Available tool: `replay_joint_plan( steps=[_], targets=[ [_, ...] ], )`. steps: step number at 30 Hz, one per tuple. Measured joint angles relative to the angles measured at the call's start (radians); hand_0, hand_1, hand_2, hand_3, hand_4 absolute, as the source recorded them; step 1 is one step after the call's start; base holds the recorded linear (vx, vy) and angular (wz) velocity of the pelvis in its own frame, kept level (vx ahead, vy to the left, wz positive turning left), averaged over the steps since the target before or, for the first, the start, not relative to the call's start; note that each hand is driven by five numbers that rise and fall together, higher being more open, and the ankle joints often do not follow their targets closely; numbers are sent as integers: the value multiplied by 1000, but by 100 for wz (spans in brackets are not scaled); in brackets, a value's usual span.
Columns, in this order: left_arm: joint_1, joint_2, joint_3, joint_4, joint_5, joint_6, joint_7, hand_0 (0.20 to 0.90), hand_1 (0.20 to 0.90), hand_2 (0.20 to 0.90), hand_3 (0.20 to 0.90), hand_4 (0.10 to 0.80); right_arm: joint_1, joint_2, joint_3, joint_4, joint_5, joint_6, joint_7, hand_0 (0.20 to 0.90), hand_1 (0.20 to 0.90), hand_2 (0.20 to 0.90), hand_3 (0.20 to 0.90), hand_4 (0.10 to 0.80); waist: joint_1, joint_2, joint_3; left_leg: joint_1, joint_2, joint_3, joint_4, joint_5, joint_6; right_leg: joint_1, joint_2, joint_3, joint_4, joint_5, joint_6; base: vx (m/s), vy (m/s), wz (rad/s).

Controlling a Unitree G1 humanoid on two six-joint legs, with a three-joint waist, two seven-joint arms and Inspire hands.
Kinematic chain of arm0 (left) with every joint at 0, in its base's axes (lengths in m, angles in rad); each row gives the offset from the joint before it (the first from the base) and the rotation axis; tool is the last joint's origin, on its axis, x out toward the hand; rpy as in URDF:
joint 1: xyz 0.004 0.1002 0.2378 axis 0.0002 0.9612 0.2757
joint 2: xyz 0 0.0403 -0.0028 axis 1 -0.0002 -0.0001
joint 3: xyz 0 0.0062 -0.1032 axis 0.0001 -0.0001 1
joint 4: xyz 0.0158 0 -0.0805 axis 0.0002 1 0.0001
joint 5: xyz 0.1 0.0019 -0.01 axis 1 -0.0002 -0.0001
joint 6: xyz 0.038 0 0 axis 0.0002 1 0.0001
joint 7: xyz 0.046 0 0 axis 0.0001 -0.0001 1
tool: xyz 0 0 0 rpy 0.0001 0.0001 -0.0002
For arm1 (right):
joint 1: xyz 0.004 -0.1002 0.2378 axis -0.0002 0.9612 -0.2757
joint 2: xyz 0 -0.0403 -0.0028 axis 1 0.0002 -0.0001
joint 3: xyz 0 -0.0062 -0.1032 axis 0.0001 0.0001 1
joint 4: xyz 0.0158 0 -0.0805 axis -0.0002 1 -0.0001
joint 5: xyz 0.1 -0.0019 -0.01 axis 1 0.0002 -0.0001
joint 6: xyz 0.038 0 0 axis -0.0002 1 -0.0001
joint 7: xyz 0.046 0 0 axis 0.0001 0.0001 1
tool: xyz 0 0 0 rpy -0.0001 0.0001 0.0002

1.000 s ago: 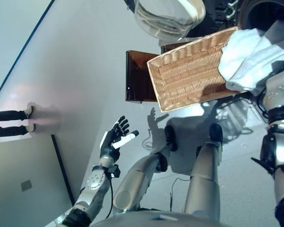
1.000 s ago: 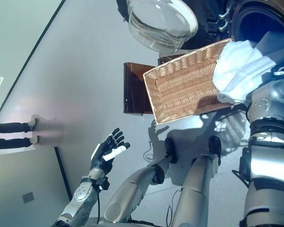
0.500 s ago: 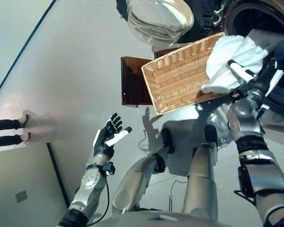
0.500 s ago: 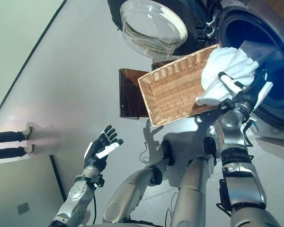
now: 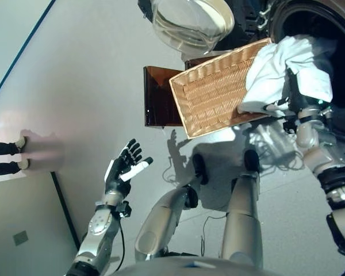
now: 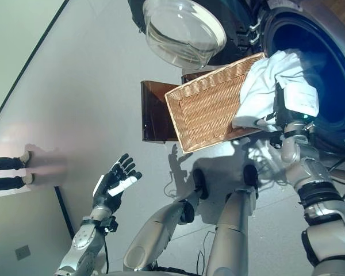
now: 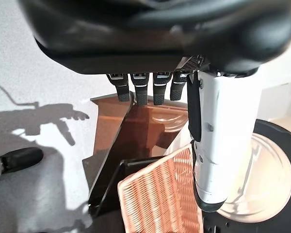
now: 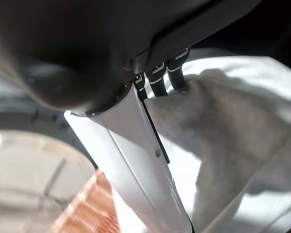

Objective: Pick up the clothes and place them into the washing machine

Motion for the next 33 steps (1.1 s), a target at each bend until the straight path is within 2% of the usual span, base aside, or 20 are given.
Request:
replay_joint_plan(
  steps=[7, 13, 15, 24, 29, 33],
  targets=[
    [0, -2, 3, -1, 18, 2, -11, 900, 900, 900, 900, 800, -27, -10, 51, -2, -216, 21, 67, 900, 900, 900, 900, 800, -1, -6, 4, -1, 1, 0, -2, -4, 5, 0, 0, -1, -7, 0, 0, 0, 0, 0],
    [0, -7, 29, -1, 38, 20, -18, 900, 900, 900, 900, 800, -118, -71, 210, 4, -374, 21, 138, 900, 900, 900, 900, 800, -2, -14, 10, -3, 1, -1, -2, -5, 7, -1, 0, -4, -7, -1, 0, 0, 0, 0],
    [0, -7, 31, -1, 39, 20, -18, 900, 900, 900, 900, 800, -131, -76, 232, 5, -399, 19, 140, 900, 900, 900, 900, 800, -1, -14, 11, -5, 2, -5, -2, -5, 7, -1, 0, -7, -7, -1, -1, -3, -8, 2],
    [-1, -7, 32, -3, 39, 19, -16, 900, 900, 900, 900, 800, -218, -61, 262, 82, -406, 21, 155, 900, 900, 900, 900, 800, 9, -16, 12, -33, 3, -18, 1, -3, 6, -23, -1, -19, -5, 0, 0, -37, -23, 4],
    [-1, -8, 34, -7, 39, 19, 4, 900, 900, 900, 900, 800, -269, -20, 265, 144, -385, 61, 130, 900, 900, 900, 900, 800, 17, -25, 19, -55, 1, -26, 1, 9, 11, -46, -4, -25, 11, -1, -1, -59, -26, 8],
    [-7, -8, 38, -27, 39, 17, 27, 900, 900, 900, 900, 800, -341, 6, 273, 224, -348, 79, 103, 900, 900, 900, 900, 800, 22, -33, 24, -93, -7, -37, 5, 16, -1, -88, -12, -32, 33, -3, -4, -51, 0, 15]
  ],
)
